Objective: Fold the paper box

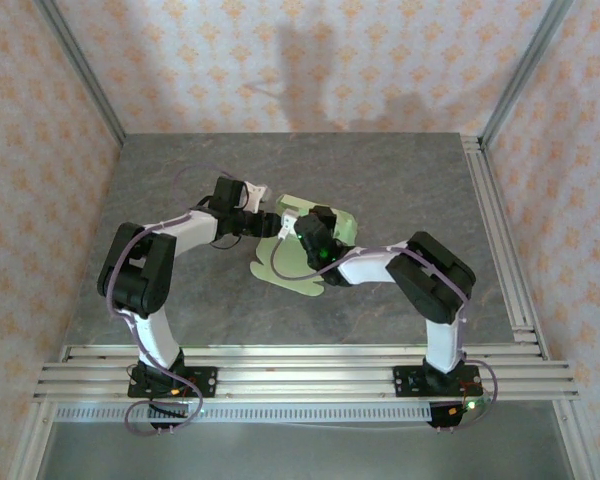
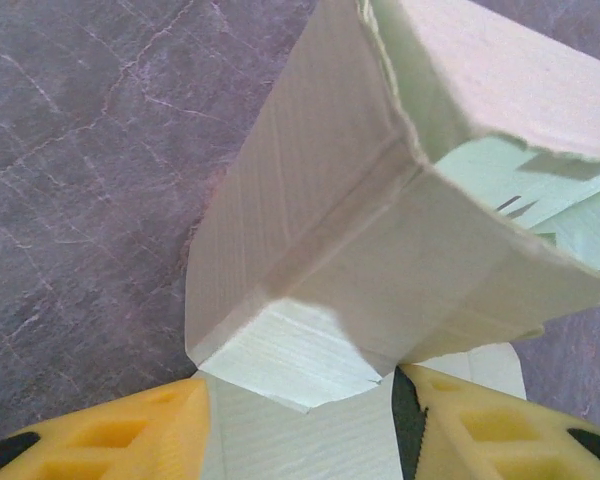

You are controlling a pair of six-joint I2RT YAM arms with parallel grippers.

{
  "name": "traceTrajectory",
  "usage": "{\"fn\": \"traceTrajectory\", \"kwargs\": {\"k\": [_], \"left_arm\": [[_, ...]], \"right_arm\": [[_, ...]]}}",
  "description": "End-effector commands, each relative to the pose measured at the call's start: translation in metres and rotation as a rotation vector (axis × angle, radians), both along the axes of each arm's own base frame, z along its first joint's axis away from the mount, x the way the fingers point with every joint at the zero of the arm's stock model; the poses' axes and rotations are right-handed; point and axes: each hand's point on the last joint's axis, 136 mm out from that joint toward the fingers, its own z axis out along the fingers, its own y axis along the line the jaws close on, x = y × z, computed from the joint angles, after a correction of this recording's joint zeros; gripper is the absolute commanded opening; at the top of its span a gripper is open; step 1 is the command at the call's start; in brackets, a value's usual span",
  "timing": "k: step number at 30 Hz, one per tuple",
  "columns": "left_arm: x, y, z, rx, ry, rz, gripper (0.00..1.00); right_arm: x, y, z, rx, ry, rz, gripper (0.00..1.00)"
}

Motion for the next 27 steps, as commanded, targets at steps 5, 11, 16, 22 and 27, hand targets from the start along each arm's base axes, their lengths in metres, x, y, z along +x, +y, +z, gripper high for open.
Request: {"fn": "traceTrajectory", "kwargs": {"k": [5,11,16,22,27], "left_arm": [[0.01,0.006,-0.005,0.07,-0.006,0.035,0.48],[0.013,0.005,-0.003,0.072,-0.012,0.03,0.5],[0.017,0.008,0.0,0.09,-0.034,0.043,0.53],[0.021,0.004,-0.001,0.088,-0.025,0.023,0.5],[0.026,-0.003,-0.002,0.072,-0.009,-0.001,0.49]], "right_arm": [[-0.002,0.0,0.004,-0.003,-0.045,0.001,0.0],[-0.005,0.0,-0.004,0.013,-0.007,-0.002,0.0],[-0.006,-0.001,-0.005,0.023,0.003,-0.003,0.0],[-0.007,-0.001,-0.004,0.036,0.012,-0.002,0.0],[-0.009,-0.001,-0.005,0.043,0.027,0.002,0.0]]}}
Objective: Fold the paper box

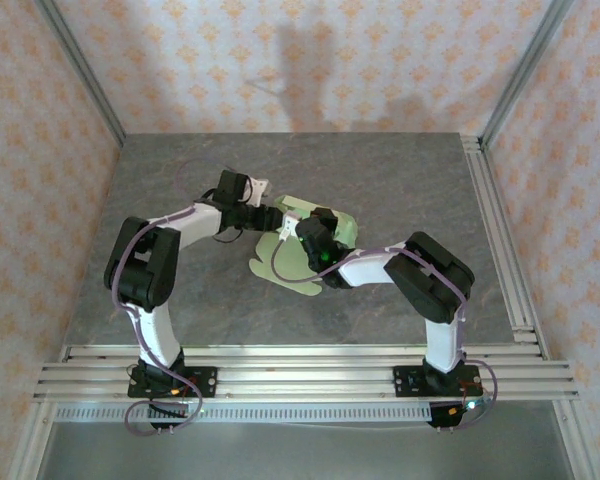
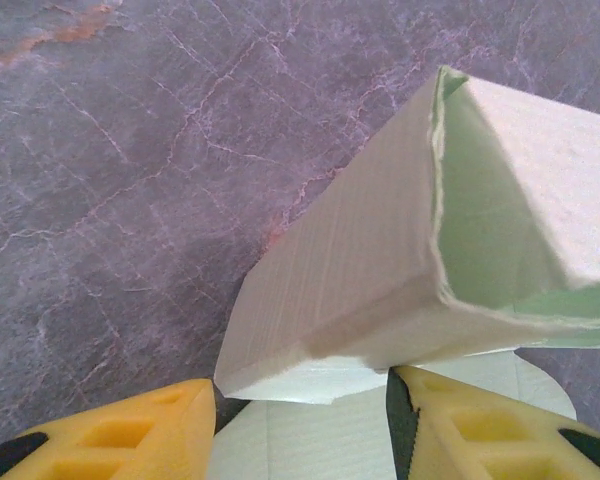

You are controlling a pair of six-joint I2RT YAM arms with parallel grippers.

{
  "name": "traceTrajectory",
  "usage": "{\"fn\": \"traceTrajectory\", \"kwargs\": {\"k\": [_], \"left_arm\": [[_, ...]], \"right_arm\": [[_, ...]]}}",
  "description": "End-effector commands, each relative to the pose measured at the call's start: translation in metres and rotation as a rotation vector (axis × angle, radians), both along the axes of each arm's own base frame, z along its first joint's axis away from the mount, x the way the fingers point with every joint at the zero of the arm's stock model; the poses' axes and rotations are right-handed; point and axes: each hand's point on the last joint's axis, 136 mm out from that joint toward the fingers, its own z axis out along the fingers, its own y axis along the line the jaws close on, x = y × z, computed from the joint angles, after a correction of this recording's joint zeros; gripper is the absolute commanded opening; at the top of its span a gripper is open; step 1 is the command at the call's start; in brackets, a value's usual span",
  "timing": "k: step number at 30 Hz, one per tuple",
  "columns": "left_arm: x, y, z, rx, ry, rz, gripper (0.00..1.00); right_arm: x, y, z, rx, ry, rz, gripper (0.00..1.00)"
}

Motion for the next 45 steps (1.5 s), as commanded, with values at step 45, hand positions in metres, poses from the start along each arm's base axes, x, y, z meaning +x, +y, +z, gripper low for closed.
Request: {"fn": "traceTrajectory", "kwargs": {"k": [45], "left_arm": [[0.013,-0.02,0.0,0.027,-0.055,-0.022,0.32]], "right_arm": [[-0.017,0.013,-0.002,0.155,0.194,0.016,0.02]]}}
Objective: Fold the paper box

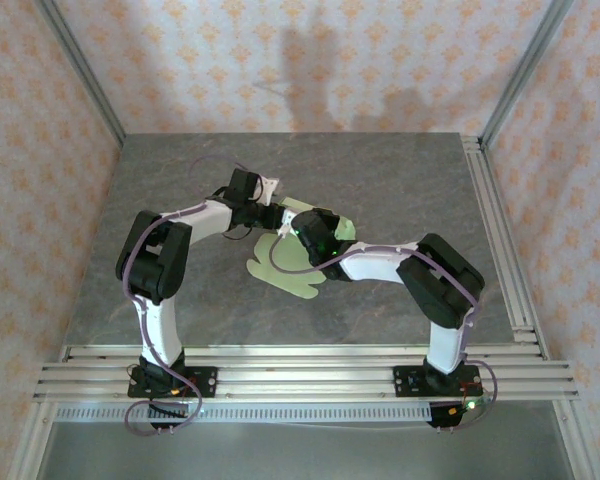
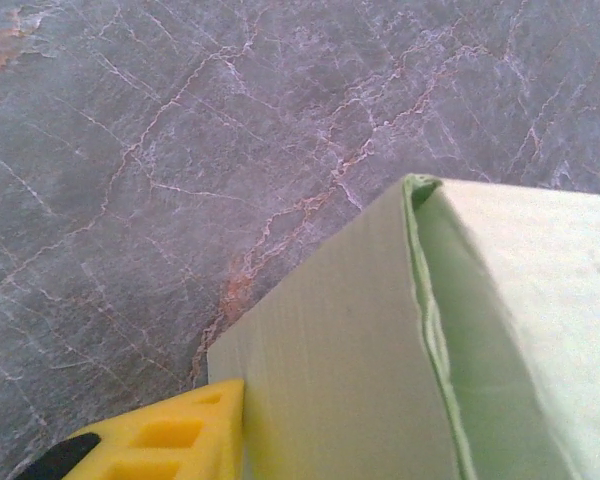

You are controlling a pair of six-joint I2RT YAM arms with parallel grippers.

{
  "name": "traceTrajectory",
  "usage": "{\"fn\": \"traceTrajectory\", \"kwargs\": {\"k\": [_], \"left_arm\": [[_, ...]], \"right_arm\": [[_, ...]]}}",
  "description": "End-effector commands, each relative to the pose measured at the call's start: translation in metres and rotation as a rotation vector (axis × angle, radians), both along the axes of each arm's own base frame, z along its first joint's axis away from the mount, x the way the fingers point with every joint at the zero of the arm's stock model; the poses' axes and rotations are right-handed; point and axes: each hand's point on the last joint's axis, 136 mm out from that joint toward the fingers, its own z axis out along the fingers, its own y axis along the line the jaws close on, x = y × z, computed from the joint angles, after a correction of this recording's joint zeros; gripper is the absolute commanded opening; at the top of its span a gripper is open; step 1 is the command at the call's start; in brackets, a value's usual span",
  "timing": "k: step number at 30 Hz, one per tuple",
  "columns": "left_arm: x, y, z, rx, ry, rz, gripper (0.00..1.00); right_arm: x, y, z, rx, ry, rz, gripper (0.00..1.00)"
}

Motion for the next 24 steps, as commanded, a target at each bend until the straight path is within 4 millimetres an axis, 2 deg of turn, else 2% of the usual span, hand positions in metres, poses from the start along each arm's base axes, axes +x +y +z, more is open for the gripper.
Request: {"fn": "traceTrajectory", "kwargs": {"k": [1,3,5,7,10,17,20,24], "left_arm": [[0.001,0.0,0.007,0.02,-0.038,0.008,0.31],[0.001,0.0,0.007,0.022,-0.037,0.008,0.29],[0.001,0.001,0.006,0.025,-0.037,0.009,0.25],[0.001,0.001,0.005,0.028,-0.035,0.01,0.25],[0.001,0.001,0.004,0.033,-0.033,0.01,0.24],[0.001,0.002,0.003,0.041,-0.032,0.011,0.24],[0.001,0.002,0.003,0.044,-0.039,0.016,0.23],[0.003,0.004,0.002,0.077,-0.061,0.035,0.19]], "right_arm": [[-0.009,0.012,0.001,0.062,0.057,0.04,0.06],[-0.01,0.014,0.007,0.099,0.062,0.041,0.12],[-0.012,0.016,0.012,0.136,0.067,0.044,0.23],[-0.015,0.019,0.017,0.182,0.077,0.048,0.38],[-0.019,0.02,0.024,0.241,0.086,0.052,0.51],[-0.04,0.03,0.049,0.477,0.156,0.099,0.68],[-0.054,0.037,0.069,0.623,0.203,0.139,0.73],[-0.064,0.037,0.1,0.822,0.214,0.166,0.74]]}}
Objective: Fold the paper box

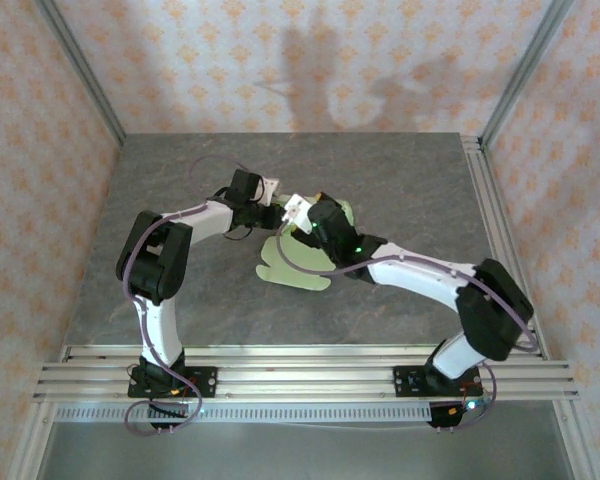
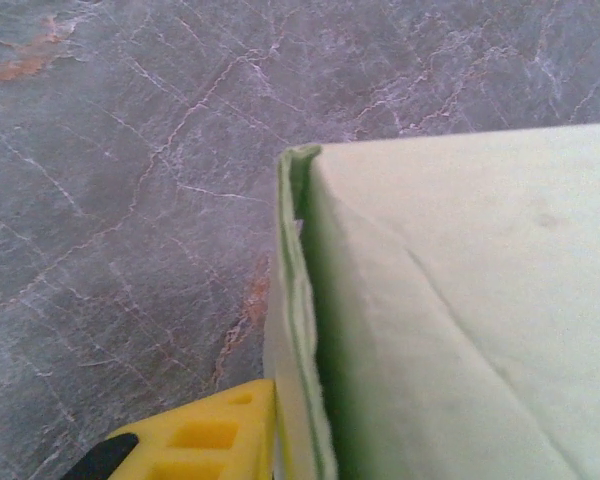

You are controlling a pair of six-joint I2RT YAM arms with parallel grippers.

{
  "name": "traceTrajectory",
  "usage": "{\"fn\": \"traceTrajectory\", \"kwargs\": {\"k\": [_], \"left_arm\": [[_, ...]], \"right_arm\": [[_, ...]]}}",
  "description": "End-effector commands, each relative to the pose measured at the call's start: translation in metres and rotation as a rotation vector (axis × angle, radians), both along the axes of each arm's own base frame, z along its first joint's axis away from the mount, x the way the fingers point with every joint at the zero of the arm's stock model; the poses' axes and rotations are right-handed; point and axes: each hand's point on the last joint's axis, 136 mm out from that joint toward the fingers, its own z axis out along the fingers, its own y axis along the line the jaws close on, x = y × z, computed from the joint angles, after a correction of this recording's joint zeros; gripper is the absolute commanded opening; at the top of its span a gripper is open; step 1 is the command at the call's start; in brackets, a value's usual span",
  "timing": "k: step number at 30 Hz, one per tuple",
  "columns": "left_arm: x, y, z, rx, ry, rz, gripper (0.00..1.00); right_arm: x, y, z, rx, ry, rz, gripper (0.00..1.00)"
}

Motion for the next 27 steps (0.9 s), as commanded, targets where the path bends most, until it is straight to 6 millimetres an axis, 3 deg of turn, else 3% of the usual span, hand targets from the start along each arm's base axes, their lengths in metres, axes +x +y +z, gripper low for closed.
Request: {"fn": "traceTrajectory", "kwargs": {"k": [1,5,7,14,18,21,27], "left_arm": [[0.001,0.0,0.005,0.044,-0.051,0.016,0.18],[0.0,0.0,0.002,0.074,-0.065,0.028,0.13],[-0.001,0.0,0.014,0.075,-0.097,0.033,0.12],[-0.008,-0.002,0.023,0.145,-0.172,0.034,0.08],[-0.014,-0.003,0.03,0.197,-0.252,0.018,0.06],[-0.02,-0.007,0.035,0.225,-0.316,0.001,0.03],[-0.032,-0.016,0.035,0.233,-0.371,-0.027,0.03]], "right_arm": [[-0.013,0.002,0.022,0.23,0.072,0.022,0.74],[-0.011,-0.011,0.044,0.418,0.099,-0.004,0.73],[-0.009,-0.018,0.053,0.495,0.109,-0.023,0.73],[0.004,-0.054,0.072,0.705,0.171,-0.145,0.73],[0.028,-0.087,0.059,0.824,0.342,-0.32,0.71],[0.039,-0.098,0.042,0.869,0.496,-0.403,0.68],[0.042,-0.085,0.014,0.883,0.746,-0.374,0.69]]}}
